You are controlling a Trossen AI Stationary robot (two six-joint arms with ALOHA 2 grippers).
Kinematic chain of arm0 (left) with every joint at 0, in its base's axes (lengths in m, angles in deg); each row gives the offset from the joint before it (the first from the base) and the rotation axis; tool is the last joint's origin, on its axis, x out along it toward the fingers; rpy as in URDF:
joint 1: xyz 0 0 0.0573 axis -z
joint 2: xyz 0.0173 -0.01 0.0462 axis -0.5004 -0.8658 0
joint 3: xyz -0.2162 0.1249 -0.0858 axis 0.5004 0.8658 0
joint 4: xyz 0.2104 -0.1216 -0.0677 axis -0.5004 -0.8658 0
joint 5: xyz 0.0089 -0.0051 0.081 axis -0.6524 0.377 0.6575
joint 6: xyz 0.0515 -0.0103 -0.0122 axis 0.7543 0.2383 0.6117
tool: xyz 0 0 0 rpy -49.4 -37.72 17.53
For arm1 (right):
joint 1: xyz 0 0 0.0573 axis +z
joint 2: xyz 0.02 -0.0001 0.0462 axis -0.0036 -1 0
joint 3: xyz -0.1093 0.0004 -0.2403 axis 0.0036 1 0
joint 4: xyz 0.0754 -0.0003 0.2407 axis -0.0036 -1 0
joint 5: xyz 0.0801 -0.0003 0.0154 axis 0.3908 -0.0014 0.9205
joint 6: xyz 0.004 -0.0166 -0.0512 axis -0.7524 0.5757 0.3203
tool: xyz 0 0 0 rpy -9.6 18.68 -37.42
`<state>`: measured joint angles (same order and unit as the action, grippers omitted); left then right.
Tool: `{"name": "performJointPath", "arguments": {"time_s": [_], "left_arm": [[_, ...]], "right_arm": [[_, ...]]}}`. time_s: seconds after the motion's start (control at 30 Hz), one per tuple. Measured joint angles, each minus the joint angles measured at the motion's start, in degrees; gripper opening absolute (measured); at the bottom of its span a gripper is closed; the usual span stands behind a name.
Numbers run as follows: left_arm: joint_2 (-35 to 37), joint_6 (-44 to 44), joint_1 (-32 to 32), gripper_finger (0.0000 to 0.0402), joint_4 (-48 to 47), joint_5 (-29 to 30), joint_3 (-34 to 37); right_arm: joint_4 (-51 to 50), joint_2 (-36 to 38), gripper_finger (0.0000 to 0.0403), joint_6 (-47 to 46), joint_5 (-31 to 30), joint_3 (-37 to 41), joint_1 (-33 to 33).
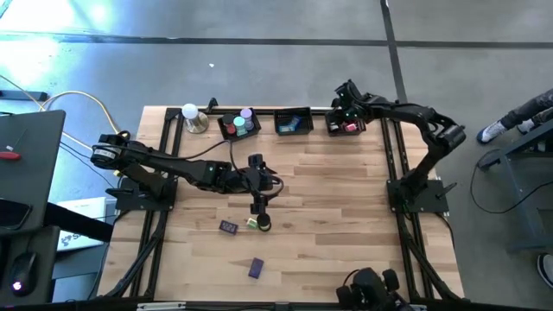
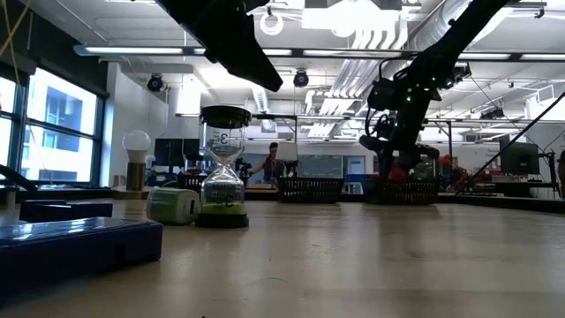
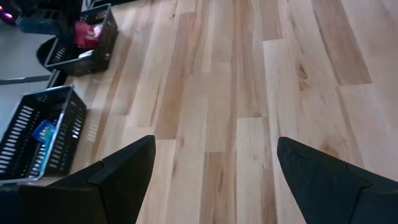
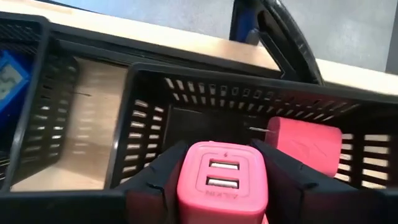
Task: Pick & Place Office items
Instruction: Put the pink charger adapter into the right black bin, then put the top purple digital clock into the middle black bin
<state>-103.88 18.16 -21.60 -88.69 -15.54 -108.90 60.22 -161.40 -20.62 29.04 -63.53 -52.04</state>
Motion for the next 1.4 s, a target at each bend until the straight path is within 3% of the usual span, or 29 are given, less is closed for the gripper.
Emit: {"name": "performJointPath", "arguments": {"time_s": [0.37, 0.47, 0.73, 0.87, 1.07, 1.4], "left_arm": [[-0.02, -1.11, 0.0, 0.0328, -0.66, -1.56, 0.04], [-0.02, -1.09, 0.0, 0.0328, -0.68, -1.56, 0.04], [-0.02, -0.87, 0.0, 0.0328, -3.17, -1.54, 0.04], [0.52, -0.37, 0.0, 0.0328, -6.2, -0.57, 0.07], [5.77, 3.29, 0.07, 0.0328, -11.09, 5.41, 0.07], [13.16, -1.21, 1.14, 0.0328, -14.6, -1.12, 0.0]], "right_arm": [[0.33, -1.22, 0.0222, -0.54, -1.64, 0.0, 0.09], [3.22, -0.82, 0.0236, 4.36, -1.4, 0.0, 0.11], [8.85, 7.2, 0.0243, 8.15, -3.08, 0.0, 3.97], [10.78, 13.17, 0.0245, 14.3, -3.24, 0.02, 8.57], [14.11, 21.85, 0.0243, 21.72, -7.26, 0.0, 19.66], [12.62, 26.32, 0.0244, 23.04, -9.63, 0.57, 37.94]]}}
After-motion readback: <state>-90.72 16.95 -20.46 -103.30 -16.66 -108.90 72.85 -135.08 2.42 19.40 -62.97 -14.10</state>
